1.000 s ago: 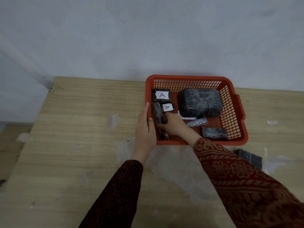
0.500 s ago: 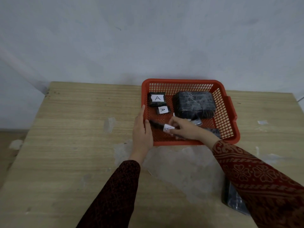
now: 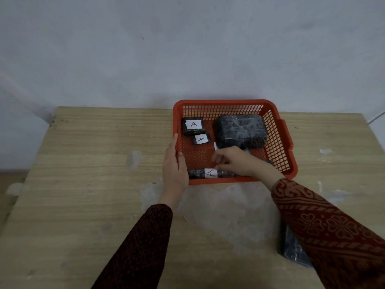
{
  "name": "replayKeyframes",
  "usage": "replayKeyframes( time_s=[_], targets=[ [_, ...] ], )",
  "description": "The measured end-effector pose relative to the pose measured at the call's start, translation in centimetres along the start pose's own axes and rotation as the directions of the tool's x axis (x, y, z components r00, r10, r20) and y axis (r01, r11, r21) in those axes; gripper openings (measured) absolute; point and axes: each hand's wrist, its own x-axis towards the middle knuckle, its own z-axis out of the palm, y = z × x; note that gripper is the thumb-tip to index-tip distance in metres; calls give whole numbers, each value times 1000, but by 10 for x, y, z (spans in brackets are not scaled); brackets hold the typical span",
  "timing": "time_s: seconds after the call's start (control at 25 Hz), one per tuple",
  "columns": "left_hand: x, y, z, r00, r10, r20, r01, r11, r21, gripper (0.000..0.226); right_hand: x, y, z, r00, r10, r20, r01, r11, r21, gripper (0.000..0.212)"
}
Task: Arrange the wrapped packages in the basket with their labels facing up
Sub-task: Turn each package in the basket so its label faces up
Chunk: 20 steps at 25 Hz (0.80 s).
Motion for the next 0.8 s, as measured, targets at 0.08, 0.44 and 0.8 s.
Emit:
replayKeyframes(
  time_s=[0.08, 0.44, 0.8],
  targets=[
    [0, 1, 1, 1000, -8, -2, 8, 1000, -21, 48, -18, 15, -18, 995, 22, -100, -26, 999, -36, 22],
    [0, 2, 1, 1000, 19, -16, -20, 999, -43, 47, -54, 80, -34, 968, 251, -25, -242, 895, -374, 43],
    [-1, 5, -1, 1000, -1, -12, 1, 999, -53, 48, -42, 80, -26, 980, 191, -53, -193, 857, -477, 35]
  ],
)
